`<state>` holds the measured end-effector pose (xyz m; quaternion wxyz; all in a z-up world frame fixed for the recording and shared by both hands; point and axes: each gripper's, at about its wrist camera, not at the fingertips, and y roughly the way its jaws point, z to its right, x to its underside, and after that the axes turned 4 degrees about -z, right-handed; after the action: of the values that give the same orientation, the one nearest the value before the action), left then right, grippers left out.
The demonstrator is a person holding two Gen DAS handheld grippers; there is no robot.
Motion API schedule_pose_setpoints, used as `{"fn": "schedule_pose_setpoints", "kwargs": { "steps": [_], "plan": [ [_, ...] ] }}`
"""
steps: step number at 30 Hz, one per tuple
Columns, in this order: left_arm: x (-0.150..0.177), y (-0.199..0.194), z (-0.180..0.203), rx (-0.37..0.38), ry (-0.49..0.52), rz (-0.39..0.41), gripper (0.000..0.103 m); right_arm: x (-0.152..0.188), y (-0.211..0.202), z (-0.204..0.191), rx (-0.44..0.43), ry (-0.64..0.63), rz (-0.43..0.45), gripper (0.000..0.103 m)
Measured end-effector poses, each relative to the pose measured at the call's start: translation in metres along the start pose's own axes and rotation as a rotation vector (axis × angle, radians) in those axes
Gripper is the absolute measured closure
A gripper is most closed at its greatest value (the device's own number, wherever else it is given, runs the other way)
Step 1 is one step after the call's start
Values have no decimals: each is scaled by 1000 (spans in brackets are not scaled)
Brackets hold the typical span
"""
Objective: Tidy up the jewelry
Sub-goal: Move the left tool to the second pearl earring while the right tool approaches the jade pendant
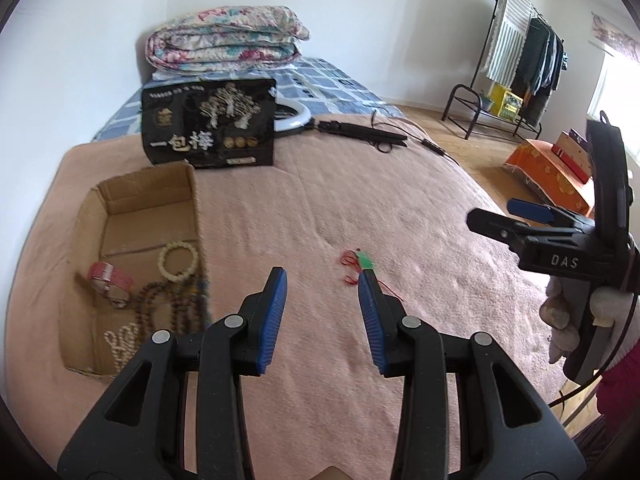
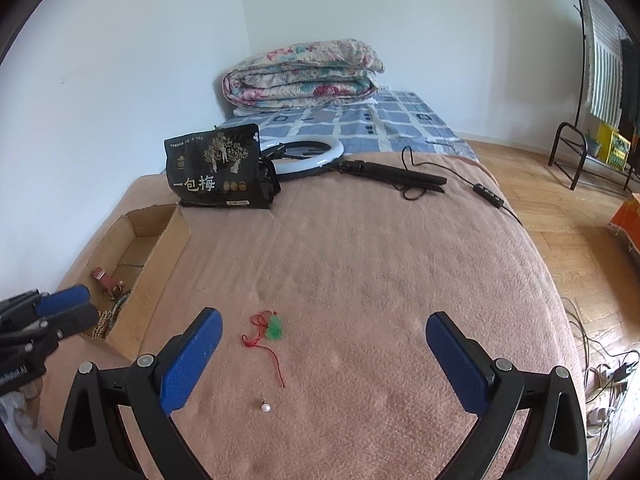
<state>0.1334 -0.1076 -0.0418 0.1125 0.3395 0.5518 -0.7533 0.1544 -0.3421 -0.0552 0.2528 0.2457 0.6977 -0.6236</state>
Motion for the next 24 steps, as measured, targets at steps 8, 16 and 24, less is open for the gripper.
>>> {"fn": "schedule_pose_setpoints", "kwargs": {
  "steps": [8, 16, 24],
  "plan": [
    [25, 31, 30, 54, 45, -82, 66, -3, 23, 5, -72, 14, -65, 6],
    [44, 66, 46, 119, 56, -161, 74, -7, 72, 10, -196, 99, -184, 24],
    [49, 90, 52, 154, 33, -197, 75, -4, 112, 5, -258, 137, -284, 48]
  ]
}}
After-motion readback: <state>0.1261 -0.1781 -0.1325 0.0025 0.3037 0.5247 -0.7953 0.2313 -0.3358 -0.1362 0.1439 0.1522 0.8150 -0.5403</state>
